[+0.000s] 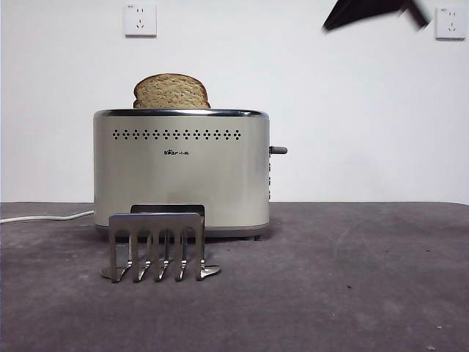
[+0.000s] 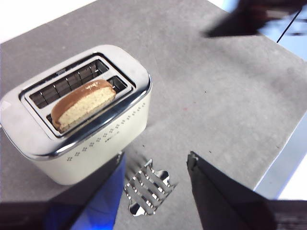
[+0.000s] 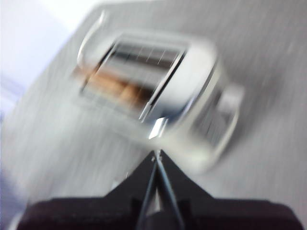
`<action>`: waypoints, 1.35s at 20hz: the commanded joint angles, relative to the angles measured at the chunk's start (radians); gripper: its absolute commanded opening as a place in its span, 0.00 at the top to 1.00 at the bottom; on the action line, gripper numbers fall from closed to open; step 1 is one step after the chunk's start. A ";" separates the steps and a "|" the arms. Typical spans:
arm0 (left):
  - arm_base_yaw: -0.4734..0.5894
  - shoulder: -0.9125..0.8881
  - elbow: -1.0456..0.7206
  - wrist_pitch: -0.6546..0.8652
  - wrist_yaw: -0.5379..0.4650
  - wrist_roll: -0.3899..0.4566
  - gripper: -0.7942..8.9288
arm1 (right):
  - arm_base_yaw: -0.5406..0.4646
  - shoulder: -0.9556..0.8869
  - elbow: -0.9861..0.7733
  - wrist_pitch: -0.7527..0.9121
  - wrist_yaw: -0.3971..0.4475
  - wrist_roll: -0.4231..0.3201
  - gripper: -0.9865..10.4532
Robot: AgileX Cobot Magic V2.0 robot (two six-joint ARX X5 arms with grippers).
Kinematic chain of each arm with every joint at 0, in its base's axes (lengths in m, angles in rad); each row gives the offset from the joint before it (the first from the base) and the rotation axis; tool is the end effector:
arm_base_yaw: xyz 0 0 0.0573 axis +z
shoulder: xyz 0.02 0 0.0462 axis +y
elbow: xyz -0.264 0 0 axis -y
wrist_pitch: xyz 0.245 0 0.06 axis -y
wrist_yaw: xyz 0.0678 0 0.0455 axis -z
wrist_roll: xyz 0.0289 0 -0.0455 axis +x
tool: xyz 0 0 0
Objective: Pick up a slice of bread from the rack,put the bread on the toaster,press the button
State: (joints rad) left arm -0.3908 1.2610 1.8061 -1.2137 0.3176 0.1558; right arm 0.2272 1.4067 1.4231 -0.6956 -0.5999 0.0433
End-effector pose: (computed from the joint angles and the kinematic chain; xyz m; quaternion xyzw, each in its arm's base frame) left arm 0.1747 -0.0817 0.4742 0.0809 0.3014 -0.3522 0.8824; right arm 0.2810 0.0817 0.3704 0.0804 0.3355 0.3717 0.8619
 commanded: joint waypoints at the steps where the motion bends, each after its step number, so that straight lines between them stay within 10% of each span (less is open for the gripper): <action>1: -0.002 -0.002 -0.005 -0.015 0.000 0.001 0.69 | 0.012 -0.074 -0.008 -0.177 0.000 -0.128 0.92; 7: -0.002 -0.002 -0.005 -0.064 0.000 0.001 0.70 | 0.012 -0.217 -0.008 -0.414 -0.001 -0.191 0.92; 10: -0.002 -0.002 -0.005 -0.109 0.000 0.006 0.94 | 0.012 -0.272 -0.008 -0.447 0.000 -0.191 0.92; 27: 0.000 -0.002 -0.005 -0.077 -0.005 0.005 0.92 | 0.010 -0.309 -0.008 -0.447 0.004 -0.191 0.91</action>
State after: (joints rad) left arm -0.3908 1.2610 1.8061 -1.3041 0.3145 0.1566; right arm 0.2363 1.1000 1.4231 -1.1450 -0.5980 -0.1398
